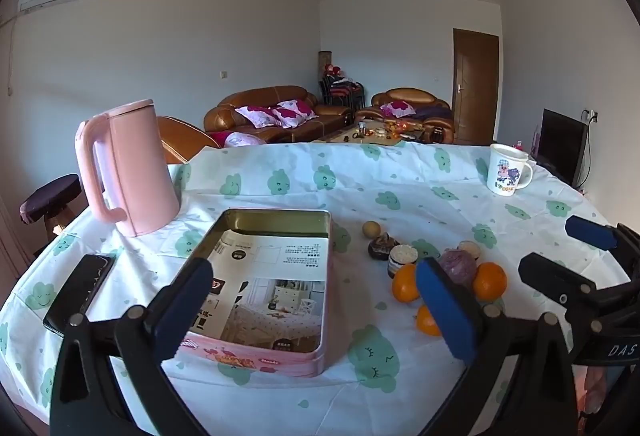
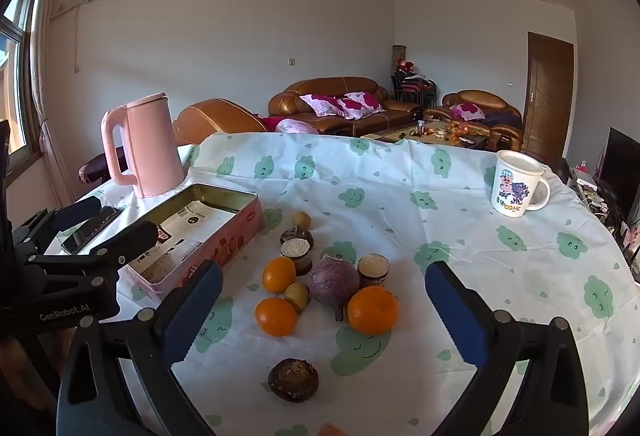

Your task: Organize fruits

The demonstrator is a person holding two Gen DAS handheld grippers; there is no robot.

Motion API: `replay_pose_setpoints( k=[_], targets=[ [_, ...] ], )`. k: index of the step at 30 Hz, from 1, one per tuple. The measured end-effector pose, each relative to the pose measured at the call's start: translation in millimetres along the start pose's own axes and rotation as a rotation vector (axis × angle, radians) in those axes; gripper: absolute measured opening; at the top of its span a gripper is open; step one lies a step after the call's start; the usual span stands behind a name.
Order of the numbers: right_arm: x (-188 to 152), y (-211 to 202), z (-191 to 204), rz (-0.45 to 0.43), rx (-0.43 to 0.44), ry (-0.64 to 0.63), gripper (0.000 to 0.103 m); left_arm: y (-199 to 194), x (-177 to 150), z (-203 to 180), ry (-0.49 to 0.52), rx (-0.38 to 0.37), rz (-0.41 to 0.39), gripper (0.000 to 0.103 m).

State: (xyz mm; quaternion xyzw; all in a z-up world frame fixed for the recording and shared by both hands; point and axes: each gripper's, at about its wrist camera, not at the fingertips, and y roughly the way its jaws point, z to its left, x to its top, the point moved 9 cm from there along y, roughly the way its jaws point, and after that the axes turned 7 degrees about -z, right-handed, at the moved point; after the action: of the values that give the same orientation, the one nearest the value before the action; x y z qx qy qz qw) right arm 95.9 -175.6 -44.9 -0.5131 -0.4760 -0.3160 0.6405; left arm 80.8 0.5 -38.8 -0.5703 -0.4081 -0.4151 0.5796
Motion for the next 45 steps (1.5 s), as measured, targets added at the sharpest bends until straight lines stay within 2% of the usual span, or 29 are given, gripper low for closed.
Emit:
replay_pose_setpoints(
  k=[10,45],
  targets=[
    [-3,1,6,0.004,0.001,-0.001,0.102,3,-12,7,-0.006,0.022,0.001,0.103],
    [-10,0,5,0.008,0.016,0.012,0.102,5,-9,14,-0.027,0.027,0.007,0.103]
  ],
)
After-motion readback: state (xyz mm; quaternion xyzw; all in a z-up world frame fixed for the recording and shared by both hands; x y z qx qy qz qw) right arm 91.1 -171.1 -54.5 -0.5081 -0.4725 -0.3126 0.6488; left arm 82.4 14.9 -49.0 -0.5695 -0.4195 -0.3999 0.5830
